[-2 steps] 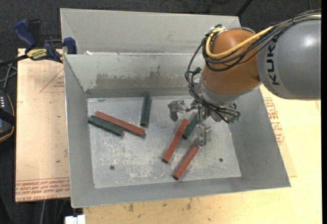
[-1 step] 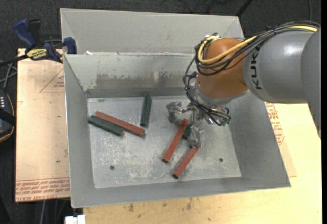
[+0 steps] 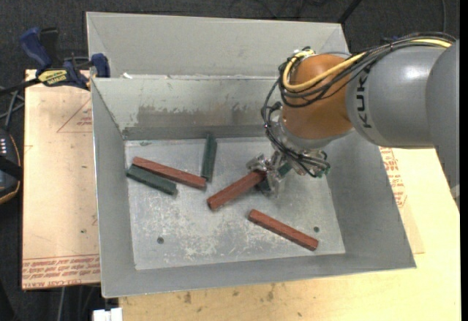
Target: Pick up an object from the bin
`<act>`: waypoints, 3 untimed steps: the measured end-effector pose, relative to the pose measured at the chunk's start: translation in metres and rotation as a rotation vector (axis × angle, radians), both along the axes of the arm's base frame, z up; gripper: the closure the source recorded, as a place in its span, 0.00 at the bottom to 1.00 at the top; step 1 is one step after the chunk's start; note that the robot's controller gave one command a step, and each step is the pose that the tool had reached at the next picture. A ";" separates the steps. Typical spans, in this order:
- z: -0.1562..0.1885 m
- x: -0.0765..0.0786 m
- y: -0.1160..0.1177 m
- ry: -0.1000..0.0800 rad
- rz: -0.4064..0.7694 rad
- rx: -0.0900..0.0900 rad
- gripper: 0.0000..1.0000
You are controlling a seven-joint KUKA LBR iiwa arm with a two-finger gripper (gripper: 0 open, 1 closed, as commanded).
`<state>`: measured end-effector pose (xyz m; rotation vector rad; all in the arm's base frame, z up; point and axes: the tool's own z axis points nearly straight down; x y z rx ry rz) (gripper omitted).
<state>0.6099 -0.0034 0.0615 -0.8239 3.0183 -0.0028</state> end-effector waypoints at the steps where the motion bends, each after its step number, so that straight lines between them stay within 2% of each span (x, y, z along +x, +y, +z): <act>1: 0.001 -0.002 0.000 0.002 0.004 0.000 1.00; 2: 0.004 -0.003 0.001 0.008 0.006 0.000 1.00; 3: 0.023 -0.006 0.001 0.017 0.005 0.001 1.00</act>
Offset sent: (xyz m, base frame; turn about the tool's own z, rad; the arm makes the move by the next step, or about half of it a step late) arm -0.0001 0.0000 0.1050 0.0000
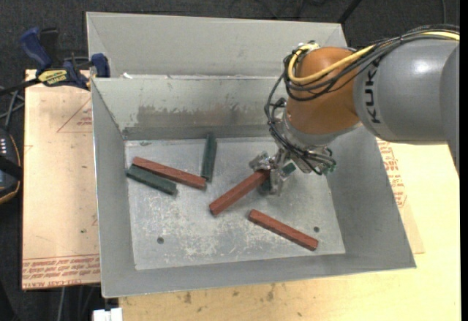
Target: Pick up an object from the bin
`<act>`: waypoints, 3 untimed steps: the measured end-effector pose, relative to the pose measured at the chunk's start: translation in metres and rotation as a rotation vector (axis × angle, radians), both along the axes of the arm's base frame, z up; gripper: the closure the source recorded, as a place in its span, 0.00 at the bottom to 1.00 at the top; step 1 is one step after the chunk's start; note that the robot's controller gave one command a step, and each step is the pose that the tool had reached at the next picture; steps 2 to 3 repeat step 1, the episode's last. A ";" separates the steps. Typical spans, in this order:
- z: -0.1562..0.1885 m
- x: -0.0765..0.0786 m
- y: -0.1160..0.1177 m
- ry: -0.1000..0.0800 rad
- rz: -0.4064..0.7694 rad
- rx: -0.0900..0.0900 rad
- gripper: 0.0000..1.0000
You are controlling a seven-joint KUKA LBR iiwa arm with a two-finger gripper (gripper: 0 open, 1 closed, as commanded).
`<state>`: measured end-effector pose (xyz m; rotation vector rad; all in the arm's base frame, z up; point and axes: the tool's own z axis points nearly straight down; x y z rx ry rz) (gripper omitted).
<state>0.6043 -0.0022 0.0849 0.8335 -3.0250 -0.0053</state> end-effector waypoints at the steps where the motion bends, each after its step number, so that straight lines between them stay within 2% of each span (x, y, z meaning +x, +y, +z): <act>1: 0.019 0.001 0.000 -0.004 0.000 0.000 1.00; 3: 0.019 0.001 0.000 -0.004 0.000 0.000 1.00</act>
Offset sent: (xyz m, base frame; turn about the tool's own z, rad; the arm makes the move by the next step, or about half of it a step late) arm 0.0000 -0.0002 0.0439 0.0000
